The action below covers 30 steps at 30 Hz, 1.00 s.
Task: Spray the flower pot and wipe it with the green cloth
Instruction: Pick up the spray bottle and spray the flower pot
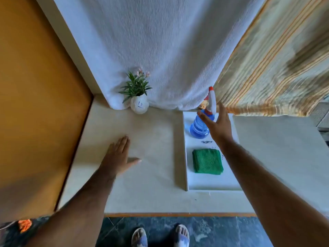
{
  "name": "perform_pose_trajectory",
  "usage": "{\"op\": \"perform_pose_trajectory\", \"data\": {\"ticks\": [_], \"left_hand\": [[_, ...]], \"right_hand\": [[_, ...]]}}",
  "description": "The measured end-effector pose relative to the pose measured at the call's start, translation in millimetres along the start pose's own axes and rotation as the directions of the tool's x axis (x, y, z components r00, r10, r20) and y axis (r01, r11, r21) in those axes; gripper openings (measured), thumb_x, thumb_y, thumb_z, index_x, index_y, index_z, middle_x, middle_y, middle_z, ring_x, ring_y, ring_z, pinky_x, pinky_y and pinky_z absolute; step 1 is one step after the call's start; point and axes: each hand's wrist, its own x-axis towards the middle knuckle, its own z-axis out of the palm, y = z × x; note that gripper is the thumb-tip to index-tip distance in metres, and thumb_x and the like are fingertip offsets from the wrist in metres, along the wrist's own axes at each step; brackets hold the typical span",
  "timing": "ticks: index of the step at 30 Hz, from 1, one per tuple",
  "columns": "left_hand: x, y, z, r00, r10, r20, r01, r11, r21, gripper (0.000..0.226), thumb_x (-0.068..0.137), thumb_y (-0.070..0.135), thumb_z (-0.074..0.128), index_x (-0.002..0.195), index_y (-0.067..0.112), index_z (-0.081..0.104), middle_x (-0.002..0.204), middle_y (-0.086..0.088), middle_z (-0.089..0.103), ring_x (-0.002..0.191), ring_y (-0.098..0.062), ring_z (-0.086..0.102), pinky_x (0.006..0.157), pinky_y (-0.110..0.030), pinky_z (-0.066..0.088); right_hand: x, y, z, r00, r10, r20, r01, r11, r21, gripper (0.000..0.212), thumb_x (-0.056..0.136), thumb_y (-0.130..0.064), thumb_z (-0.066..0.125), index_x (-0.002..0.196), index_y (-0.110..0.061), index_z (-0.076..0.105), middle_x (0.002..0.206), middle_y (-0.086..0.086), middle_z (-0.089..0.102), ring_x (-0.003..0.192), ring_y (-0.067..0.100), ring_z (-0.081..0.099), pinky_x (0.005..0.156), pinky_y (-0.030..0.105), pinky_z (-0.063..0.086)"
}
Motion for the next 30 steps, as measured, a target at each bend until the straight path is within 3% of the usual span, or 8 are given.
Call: {"op": "perform_pose_trajectory", "data": {"ticks": [3,5,9,11,15,19,24,30], "left_hand": [[-0.3,-9.2,20.6,0.999,0.010,-0.044,-0.009,1.000,0.014,0.125,0.081,0.096,0.007,0.159,0.001,0.033,0.169,-0.016,0.031,0.155,-0.032,0.032,0.120,-0.065,0.028],[-1.5,-8.2,25.5,0.995,0.020,-0.093,-0.016,0.999,0.044,0.119,0.086,0.092,0.012,0.159,0.001,0.033,0.168,-0.015,0.033,0.154,-0.031,0.033,0.119,-0.065,0.029],[-2.6,-9.2,28.0,0.992,0.042,-0.120,-0.036,0.998,0.048,0.116,0.087,0.091,0.014,0.160,0.002,0.031,0.170,-0.014,0.030,0.155,-0.029,0.029,0.120,-0.064,0.027],[-2.1,-10.6,28.4,0.993,0.038,-0.111,-0.034,0.999,0.042,0.116,0.087,0.091,0.014,0.160,0.002,0.029,0.170,-0.013,0.029,0.155,-0.027,0.027,0.121,-0.064,0.025],[-1.3,-10.9,30.3,0.992,0.045,-0.121,-0.040,0.998,0.041,0.114,0.088,0.090,0.016,0.160,0.002,0.030,0.170,-0.014,0.030,0.155,-0.027,0.027,0.121,-0.063,0.024],[-0.5,-13.1,33.1,0.989,0.049,-0.142,-0.043,0.998,0.045,0.112,0.089,0.089,0.018,0.161,0.004,0.028,0.171,-0.012,0.029,0.155,-0.028,0.027,0.122,-0.060,0.021],[-0.4,-14.4,37.8,0.979,0.063,-0.196,-0.055,0.997,0.046,0.109,0.086,0.084,0.034,0.161,0.004,0.029,0.170,-0.013,0.030,0.155,-0.028,0.029,0.121,-0.062,0.024],[0.1,-15.8,42.1,0.965,0.075,-0.251,-0.063,0.996,0.058,0.108,0.087,0.082,0.038,0.161,0.004,0.031,0.170,-0.013,0.031,0.155,-0.028,0.030,0.122,-0.063,0.025]], "right_hand": [[9.2,0.9,6.5,0.999,-0.041,-0.034,0.044,0.996,0.084,0.104,0.073,-0.071,0.078,0.157,-0.029,0.035,0.144,-0.004,0.056,0.132,0.010,0.054,0.114,0.042,0.043],[11.9,-2.7,10.6,0.994,-0.096,-0.051,0.103,0.984,0.149,0.096,0.076,-0.058,0.084,0.157,-0.031,0.038,0.133,-0.007,0.061,0.117,0.001,0.060,0.107,0.032,0.048],[19.3,-8.1,17.7,0.971,-0.213,-0.111,0.236,0.934,0.267,0.082,0.081,-0.030,0.089,0.152,-0.031,0.048,0.132,0.002,0.062,0.097,0.006,0.059,0.084,0.019,0.052],[24.3,-10.0,22.1,0.964,-0.216,-0.154,0.253,0.926,0.282,0.077,0.081,-0.025,0.089,0.149,-0.029,0.052,0.123,-0.001,0.066,0.086,0.002,0.059,0.084,0.022,0.054],[29.3,-11.2,27.1,0.965,-0.190,-0.182,0.242,0.915,0.323,0.059,0.083,-0.021,0.085,0.136,-0.030,0.061,0.112,-0.006,0.072,0.095,0.002,0.069,0.094,0.044,0.058],[33.0,-10.6,28.2,0.979,-0.148,-0.144,0.191,0.914,0.359,0.050,0.081,-0.006,0.086,0.127,-0.011,0.066,0.107,0.002,0.070,0.079,0.004,0.068,0.079,0.031,0.056],[34.3,-3.7,24.7,0.991,-0.123,-0.050,0.133,0.929,0.345,0.039,0.078,-0.014,0.088,0.110,-0.026,0.068,0.087,0.011,0.074,0.082,0.016,0.070,0.082,0.035,0.055],[30.6,2.6,26.6,0.997,-0.045,-0.064,0.060,0.960,0.272,0.032,0.072,-0.033,0.088,0.098,-0.022,0.072,0.072,-0.012,0.070,0.071,0.005,0.066,0.079,0.036,0.057]]}}
